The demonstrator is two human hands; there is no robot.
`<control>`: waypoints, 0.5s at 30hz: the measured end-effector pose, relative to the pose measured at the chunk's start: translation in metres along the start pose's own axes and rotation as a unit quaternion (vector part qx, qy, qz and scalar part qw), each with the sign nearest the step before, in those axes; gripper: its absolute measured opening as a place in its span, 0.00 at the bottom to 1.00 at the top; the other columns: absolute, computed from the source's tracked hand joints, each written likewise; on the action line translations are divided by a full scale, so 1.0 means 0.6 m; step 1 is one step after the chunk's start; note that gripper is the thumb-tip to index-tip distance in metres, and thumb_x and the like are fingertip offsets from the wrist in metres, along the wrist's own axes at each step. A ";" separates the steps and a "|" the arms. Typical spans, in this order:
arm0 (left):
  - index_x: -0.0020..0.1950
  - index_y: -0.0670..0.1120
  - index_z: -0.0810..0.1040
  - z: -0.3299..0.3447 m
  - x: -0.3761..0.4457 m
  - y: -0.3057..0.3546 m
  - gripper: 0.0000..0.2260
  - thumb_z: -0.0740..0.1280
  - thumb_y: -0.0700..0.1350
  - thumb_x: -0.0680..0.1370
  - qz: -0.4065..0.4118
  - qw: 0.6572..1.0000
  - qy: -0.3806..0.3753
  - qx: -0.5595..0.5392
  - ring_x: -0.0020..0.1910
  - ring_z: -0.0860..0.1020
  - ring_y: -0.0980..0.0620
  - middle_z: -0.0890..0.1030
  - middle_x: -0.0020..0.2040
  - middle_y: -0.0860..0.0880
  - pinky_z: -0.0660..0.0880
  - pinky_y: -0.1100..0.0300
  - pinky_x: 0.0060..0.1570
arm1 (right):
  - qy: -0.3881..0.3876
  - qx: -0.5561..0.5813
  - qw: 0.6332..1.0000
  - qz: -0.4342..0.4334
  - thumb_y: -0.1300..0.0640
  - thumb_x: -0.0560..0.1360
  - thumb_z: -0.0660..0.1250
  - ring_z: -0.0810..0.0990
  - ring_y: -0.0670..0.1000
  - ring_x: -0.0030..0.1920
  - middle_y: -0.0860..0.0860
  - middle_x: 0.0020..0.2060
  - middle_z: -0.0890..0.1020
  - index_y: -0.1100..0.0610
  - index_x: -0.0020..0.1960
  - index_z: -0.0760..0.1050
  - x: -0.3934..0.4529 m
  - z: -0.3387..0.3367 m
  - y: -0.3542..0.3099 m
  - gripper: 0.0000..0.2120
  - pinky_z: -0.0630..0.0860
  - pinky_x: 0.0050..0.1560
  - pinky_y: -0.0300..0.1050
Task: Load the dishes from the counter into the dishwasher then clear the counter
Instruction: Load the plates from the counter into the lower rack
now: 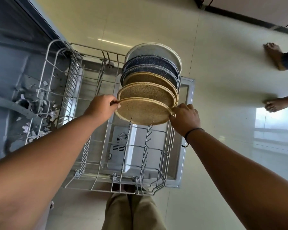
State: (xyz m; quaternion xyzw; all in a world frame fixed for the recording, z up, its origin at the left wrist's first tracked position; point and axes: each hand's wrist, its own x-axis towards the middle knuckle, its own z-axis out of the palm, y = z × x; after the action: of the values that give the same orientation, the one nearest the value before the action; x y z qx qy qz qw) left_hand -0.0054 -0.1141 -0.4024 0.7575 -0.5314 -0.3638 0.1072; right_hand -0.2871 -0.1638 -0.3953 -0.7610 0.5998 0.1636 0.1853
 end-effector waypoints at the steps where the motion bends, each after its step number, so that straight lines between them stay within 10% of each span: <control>1: 0.54 0.42 0.81 0.006 0.001 0.001 0.10 0.71 0.45 0.75 -0.007 1.000 0.000 -0.004 0.39 0.78 0.48 0.83 0.45 0.43 0.69 0.61 0.37 | 0.001 0.006 1.000 0.010 0.48 0.78 0.59 0.70 0.56 0.61 0.52 0.58 0.78 0.50 0.59 0.78 0.001 0.003 0.000 0.14 0.67 0.61 0.52; 10: 0.73 0.45 0.66 -0.011 -0.067 0.000 0.25 0.67 0.51 0.78 -0.091 0.990 -0.103 0.016 0.66 0.72 0.42 0.70 0.70 0.42 0.70 0.53 0.58 | 0.019 0.116 0.993 0.014 0.52 0.78 0.58 0.74 0.56 0.60 0.52 0.58 0.79 0.50 0.63 0.73 -0.023 -0.022 -0.020 0.15 0.73 0.60 0.53; 15: 0.71 0.48 0.67 -0.071 -0.215 -0.011 0.23 0.65 0.53 0.78 -0.118 0.985 -0.121 0.034 0.65 0.73 0.45 0.70 0.70 0.45 0.72 0.54 0.60 | -0.030 0.151 0.988 -0.024 0.51 0.78 0.62 0.72 0.56 0.66 0.53 0.67 0.74 0.49 0.71 0.67 -0.135 -0.055 -0.086 0.22 0.71 0.66 0.52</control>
State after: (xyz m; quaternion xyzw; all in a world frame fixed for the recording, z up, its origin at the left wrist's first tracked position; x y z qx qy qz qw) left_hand 0.0056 -0.0071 -0.3195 0.7687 -0.4595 -0.4442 -0.0275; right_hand -0.2545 -0.0994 -0.3238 -0.7335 0.5930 0.0895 0.3198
